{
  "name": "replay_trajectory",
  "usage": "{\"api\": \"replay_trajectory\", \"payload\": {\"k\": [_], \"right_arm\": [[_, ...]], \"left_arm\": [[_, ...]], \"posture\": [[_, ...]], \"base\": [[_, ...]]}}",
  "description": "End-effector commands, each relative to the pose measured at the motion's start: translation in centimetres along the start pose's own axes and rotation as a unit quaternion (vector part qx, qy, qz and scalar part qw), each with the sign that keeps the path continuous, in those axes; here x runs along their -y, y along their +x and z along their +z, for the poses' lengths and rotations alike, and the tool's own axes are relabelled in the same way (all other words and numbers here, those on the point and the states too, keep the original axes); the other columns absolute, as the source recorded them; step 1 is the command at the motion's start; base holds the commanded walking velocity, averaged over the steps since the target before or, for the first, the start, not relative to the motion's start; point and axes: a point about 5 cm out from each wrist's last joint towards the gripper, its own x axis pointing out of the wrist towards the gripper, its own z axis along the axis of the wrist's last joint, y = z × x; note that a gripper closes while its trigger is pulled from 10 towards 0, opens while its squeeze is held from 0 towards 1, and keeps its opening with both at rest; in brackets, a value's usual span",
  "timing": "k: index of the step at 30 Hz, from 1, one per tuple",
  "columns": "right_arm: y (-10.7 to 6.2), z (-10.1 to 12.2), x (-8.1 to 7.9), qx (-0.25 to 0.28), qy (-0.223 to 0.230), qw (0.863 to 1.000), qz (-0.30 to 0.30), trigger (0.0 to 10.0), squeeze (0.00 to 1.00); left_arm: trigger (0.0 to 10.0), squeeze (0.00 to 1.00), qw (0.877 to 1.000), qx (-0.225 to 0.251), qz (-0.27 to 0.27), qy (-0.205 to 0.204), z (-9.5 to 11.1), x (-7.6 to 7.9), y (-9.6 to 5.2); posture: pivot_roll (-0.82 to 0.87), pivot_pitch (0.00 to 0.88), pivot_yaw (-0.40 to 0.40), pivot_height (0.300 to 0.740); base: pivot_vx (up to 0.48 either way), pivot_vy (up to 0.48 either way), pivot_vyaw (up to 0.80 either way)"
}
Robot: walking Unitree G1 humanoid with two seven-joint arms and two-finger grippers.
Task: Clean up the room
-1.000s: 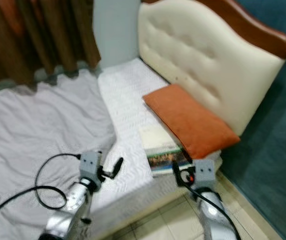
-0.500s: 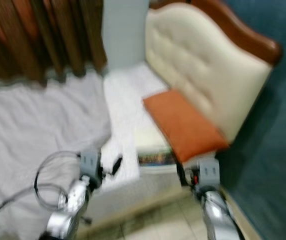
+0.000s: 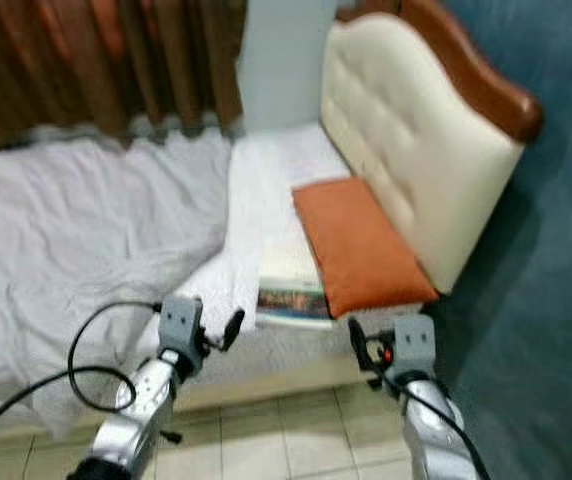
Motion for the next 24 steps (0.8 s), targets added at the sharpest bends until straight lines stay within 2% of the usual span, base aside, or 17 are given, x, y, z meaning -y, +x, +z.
{"api": "replay_trajectory", "payload": {"k": [1,2,4,6,24], "right_arm": [[-0.1,-0.1,-0.2,-0.002,-0.001,1.000,0.003,10.0,0.00],[-0.1,-0.1,-0.3,-0.001,-0.001,1.000,0.003,10.0,0.00],[-0.1,-0.1,-0.2,0.001,-0.001,1.000,0.003,10.0,0.00],[-0.1,-0.1,-0.2,0.002,0.002,1.000,0.001,10.0,0.00],[-0.1,-0.1,-0.3,0.004,-0.002,1.000,0.005,10.0,0.00]], "left_arm": [[10.0,0.00,1.000,0.001,0.010,0.006,-0.1,-0.6,-0.3],[10.0,0.00,1.000,0.021,0.018,0.004,0.3,-0.9,-0.4],[10.0,0.00,0.999,0.028,0.022,0.004,0.6,-1.1,-0.5],[10.0,0.00,0.998,0.042,0.037,-0.006,1.1,-1.7,-0.5],[10.0,0.00,0.999,0.031,0.035,-0.016,0.9,-1.3,0.2]], "posture": [[-0.12,0.019,0.001,0.740],[-0.12,0.019,0.001,0.740],[-0.13,0.022,0.002,0.740],[-0.12,0.025,0.003,0.740],[-0.14,0.032,0.011,0.740]], "base": [[0.000,0.000,0.00],[0.000,0.000,0.00],[0.000,0.000,0.00],[0.463,0.000,0.00],[0.479,0.000,0.00]]}}
